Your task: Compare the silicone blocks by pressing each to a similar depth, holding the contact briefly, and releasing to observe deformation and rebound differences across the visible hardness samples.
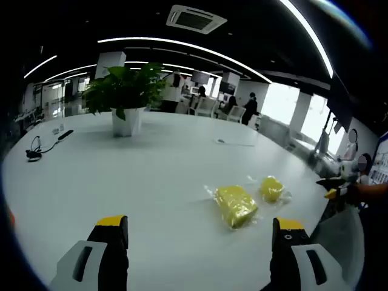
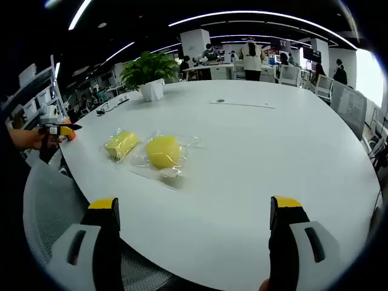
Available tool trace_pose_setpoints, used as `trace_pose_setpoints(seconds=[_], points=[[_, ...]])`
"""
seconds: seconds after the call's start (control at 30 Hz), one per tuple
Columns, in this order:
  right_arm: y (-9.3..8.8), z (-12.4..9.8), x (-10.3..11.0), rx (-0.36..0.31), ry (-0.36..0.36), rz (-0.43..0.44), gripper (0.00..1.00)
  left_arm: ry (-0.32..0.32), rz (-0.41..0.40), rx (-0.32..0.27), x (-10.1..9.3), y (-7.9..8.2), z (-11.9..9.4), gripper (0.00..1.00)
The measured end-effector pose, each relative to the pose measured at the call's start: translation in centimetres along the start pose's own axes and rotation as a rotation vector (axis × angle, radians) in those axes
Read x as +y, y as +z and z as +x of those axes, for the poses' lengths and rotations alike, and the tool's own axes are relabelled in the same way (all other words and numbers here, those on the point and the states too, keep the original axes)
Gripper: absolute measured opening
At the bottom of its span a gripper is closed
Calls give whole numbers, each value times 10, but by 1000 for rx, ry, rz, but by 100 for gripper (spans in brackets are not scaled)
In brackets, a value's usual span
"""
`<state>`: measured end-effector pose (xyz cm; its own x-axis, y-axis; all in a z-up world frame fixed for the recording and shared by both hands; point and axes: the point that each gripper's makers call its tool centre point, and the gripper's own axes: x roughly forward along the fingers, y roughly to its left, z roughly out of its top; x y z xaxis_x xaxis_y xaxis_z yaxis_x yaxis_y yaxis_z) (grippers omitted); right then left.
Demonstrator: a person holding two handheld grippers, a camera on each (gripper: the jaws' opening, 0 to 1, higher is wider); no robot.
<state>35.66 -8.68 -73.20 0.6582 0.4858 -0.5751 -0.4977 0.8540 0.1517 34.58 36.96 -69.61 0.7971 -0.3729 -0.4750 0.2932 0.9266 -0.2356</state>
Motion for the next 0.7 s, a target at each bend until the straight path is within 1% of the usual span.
trace_pose_setpoints(seconds=[0.07,0.17,0.27,0.37,0.43,0.5,0.57,0.67,0.7], points=[[1,0,-1,1,2,1,97,-6,3,4,-2,2,1,100],[4,0,1,-3,7,-5,97,-3,9,-6,-1,8,2,100],[3,1,0,-2,7,-10,97,-2,7,-15,-1,10,2,100],[2,2,-4,-26,-10,11,97,3,-2,-28,-1,10,5,100],[-1,1,-5,-35,-18,46,97,-4,-29,-29,-3,7,7,100],[-5,-2,-2,-32,-22,29,97,-19,-10,-28,-9,7,8,100],[-12,-4,-2,-15,-22,11,97,-27,9,-19,-13,6,9,100],[-18,-7,-4,-2,-21,20,97,-24,3,-12,-11,3,9,100],[-17,-8,-4,-6,-24,26,97,-22,-7,-14,-11,3,9,100]])
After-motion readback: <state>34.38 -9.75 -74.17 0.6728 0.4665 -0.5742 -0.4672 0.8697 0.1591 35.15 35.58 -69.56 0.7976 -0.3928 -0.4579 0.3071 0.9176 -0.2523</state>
